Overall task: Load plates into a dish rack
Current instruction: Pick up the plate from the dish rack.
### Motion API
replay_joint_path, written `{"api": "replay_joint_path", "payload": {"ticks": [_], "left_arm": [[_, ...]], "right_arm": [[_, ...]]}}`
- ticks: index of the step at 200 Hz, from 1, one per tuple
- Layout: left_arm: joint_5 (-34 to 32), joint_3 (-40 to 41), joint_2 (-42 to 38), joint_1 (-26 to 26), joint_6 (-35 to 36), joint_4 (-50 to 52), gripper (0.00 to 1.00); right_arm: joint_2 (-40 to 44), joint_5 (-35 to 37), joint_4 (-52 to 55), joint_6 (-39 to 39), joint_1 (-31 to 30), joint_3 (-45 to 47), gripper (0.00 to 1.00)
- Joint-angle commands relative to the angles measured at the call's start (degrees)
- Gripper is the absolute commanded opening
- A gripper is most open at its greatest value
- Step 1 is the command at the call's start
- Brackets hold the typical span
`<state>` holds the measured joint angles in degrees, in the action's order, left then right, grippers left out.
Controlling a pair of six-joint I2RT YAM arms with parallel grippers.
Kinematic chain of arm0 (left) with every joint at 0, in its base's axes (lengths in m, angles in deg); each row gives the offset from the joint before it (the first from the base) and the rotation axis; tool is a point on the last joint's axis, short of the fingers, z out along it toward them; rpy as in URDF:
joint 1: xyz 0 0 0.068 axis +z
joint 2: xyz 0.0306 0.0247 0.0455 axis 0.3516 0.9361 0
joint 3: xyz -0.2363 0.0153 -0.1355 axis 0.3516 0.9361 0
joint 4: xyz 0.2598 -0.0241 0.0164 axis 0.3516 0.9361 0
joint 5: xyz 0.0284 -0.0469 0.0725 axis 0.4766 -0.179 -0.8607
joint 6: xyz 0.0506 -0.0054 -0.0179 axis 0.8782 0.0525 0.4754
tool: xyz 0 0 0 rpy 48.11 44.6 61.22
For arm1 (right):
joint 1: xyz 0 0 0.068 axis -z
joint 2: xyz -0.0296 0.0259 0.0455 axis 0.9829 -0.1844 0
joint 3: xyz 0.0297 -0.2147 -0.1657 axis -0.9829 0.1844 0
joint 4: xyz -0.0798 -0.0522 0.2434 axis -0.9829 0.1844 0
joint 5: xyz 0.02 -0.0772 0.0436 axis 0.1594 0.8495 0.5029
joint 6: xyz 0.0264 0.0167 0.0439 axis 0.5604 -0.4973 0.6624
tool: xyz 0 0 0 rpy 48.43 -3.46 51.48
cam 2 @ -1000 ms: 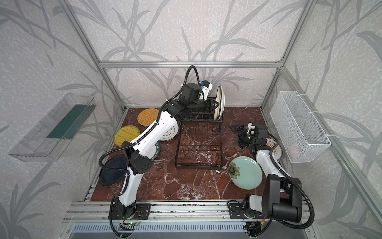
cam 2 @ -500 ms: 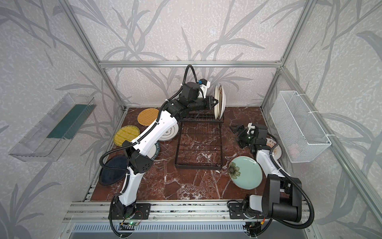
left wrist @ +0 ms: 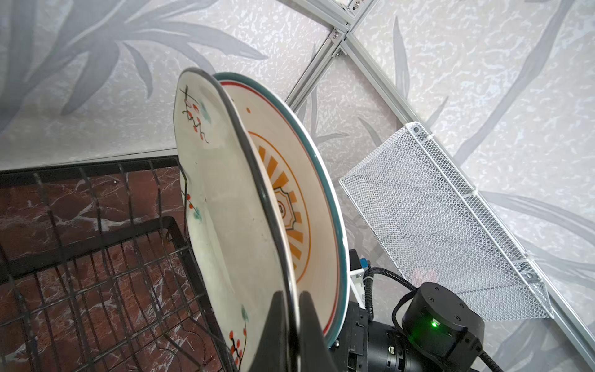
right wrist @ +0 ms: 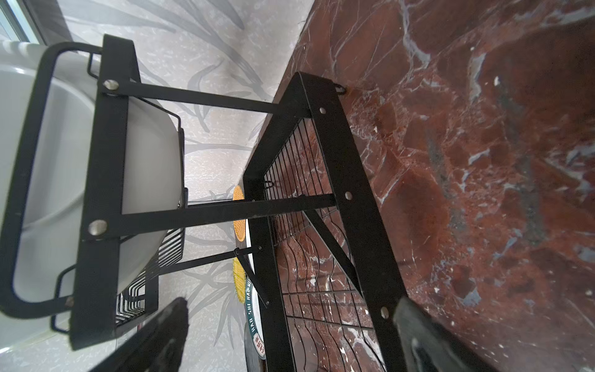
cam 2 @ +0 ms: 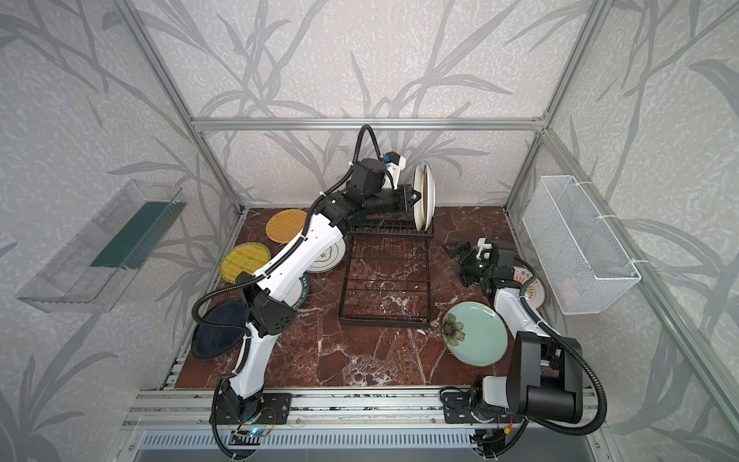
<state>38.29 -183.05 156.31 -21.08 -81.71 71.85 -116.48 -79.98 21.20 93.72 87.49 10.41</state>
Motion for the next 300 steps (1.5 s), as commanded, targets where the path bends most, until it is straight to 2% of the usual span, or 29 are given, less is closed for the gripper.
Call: {"api": "replay_joint_path", "payload": {"ticks": [1,106,138,251,300], "left_arm": [[4.7,-0.6,-3.5,-2.1,1.3,-5.4,0.0],[9.0,0.8,-5.9,-3.2,9.4,-9.5,0.0],[9.4,3.3,-7.7,-3.2,9.7,-12.3,0.0],[7.5,5.4,-11.7,-3.2,9.4,-12.8,0.0],[4.3,8.7,-13.8,-3.2,8.1,-16.3,0.0]], "right_arm": [[-1.0,-1.0,-2.0,0.4,-0.5,-0.9,0.99],[-2.5,-1.3,-2.8,0.6,-0.8,-1.6,0.99],[-2.6,-0.9,-2.3,0.0,-1.0,-2.4,0.99],[-3.6,-0.4,-2.3,0.3,-1.3,-3.0,0.99],[-4.0,-0.2,-2.0,0.1,-1.6,-3.3,0.99]]}}
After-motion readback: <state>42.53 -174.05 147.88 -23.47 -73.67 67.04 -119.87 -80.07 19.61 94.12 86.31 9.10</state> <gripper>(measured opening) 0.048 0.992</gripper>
